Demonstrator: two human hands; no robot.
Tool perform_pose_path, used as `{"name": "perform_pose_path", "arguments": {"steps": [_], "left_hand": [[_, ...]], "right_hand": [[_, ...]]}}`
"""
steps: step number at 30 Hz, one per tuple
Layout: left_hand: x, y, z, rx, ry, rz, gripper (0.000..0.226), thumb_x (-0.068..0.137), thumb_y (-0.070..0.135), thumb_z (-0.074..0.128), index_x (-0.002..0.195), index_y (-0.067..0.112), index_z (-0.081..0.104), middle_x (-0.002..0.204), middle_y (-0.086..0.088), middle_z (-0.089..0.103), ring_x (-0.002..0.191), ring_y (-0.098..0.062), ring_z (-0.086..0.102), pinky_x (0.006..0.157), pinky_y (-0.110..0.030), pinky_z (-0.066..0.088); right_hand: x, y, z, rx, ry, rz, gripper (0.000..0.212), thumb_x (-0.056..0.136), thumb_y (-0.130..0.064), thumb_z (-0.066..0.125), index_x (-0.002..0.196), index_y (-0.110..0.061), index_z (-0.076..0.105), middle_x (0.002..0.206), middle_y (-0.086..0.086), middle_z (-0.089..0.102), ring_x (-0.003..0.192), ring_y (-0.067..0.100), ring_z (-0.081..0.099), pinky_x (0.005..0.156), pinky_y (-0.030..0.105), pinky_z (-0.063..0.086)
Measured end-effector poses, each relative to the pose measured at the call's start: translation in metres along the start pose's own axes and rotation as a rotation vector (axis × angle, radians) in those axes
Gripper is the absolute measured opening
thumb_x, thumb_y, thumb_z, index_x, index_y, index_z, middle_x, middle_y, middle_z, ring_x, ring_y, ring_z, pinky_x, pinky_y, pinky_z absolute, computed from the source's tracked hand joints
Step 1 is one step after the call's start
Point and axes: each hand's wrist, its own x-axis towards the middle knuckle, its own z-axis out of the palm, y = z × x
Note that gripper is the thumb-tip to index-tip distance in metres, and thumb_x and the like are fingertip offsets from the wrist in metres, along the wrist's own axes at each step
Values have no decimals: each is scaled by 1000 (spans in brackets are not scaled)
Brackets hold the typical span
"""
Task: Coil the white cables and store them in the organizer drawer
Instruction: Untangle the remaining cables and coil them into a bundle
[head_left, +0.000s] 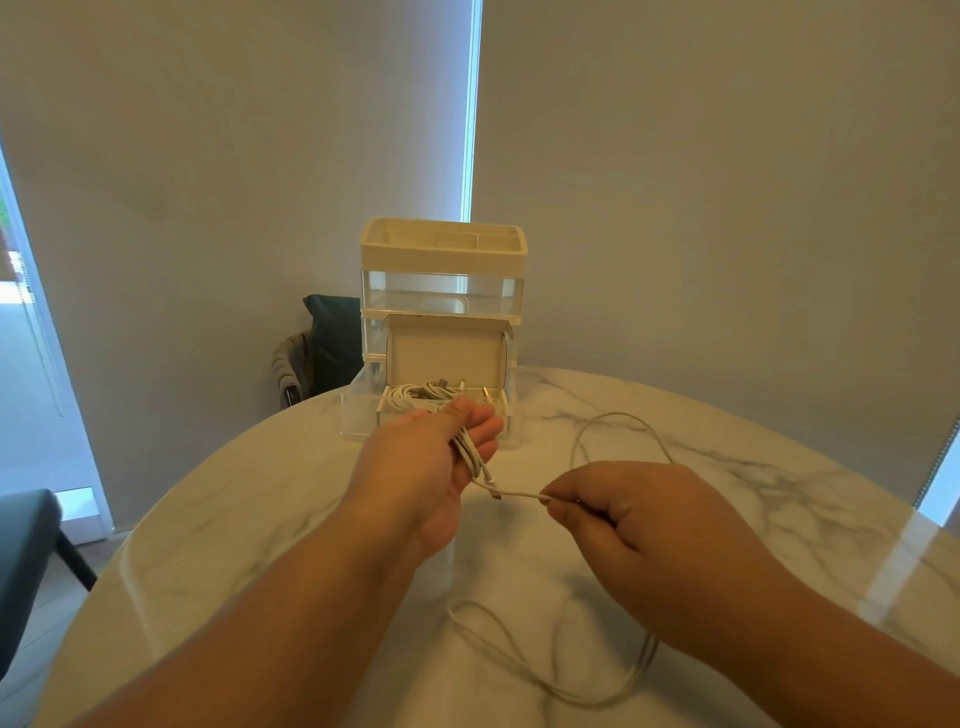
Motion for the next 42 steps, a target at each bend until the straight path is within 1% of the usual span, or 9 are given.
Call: {"name": "perform_pose_path", "arguments": {"steps": [3,5,10,16,21,27,32,39,42], "left_hand": [[-2,-3,-2,89,-30,48,14,94,16,62,101,5,68,87,-8,77,82,-16,75,75,-28,60],[-7,-8,-3,398,-138,185,13,92,23,66,98,13,71,86,0,77,83,-11,74,78,-27,57],[-25,-16,8,957,-394,384,23,95,22,58,75,20,70,60,11,66,56,4,58,54,-14,45],[-31,-20,13,709,-483,1,30,100,16,48,101,-9,65,73,-7,65,56,-7,61,62,-24,52],[-31,-14,13,402,-615,-266,31,93,17,39,92,-7,59,78,-16,57,66,-22,55,65,-32,50],[-27,-19,5,833,-725,-37,21,101,13,48,95,13,68,81,2,68,77,-12,65,90,-41,54],[-30,-16,6,926,-747,8,23,101,11,47,104,11,69,81,3,68,76,-8,64,76,-23,52],[-31,-16,5,937,-805,40,30,104,24,45,101,10,71,76,3,63,73,-12,60,75,-28,48],[-31,-18,3,940,-824,12,27,103,20,47,98,8,71,74,1,63,70,-12,59,73,-27,48]], "right_hand": [[0,-7,2,-83,-6,-67,28,98,-47,39,107,-36,62,89,-17,68,86,10,60,73,25,49],[1,-8,1,-111,11,-93,28,97,-46,38,103,-36,63,82,-16,67,76,11,60,69,28,49],[1,0,-9,-125,145,-78,17,91,-44,50,93,-43,66,65,-30,55,63,-1,54,61,27,42],[3,8,-9,-80,115,-27,29,92,-46,39,97,-45,67,67,-33,53,69,-5,52,71,26,41],[5,18,-11,-62,129,-6,18,91,-41,50,94,-43,67,71,-27,61,73,0,56,70,26,39],[6,26,-8,-30,99,-13,24,87,-47,46,94,-43,69,72,-24,63,75,0,58,67,26,48],[7,38,-8,93,111,-11,24,89,-44,53,85,-35,74,71,-18,64,82,1,58,66,27,48],[10,53,-7,368,-70,-4,21,94,-21,62,93,-36,77,83,-22,65,86,0,61,72,13,43],[10,60,-4,515,-120,9,17,93,-17,64,90,-27,77,82,-12,70,76,7,63,71,23,49]]}}
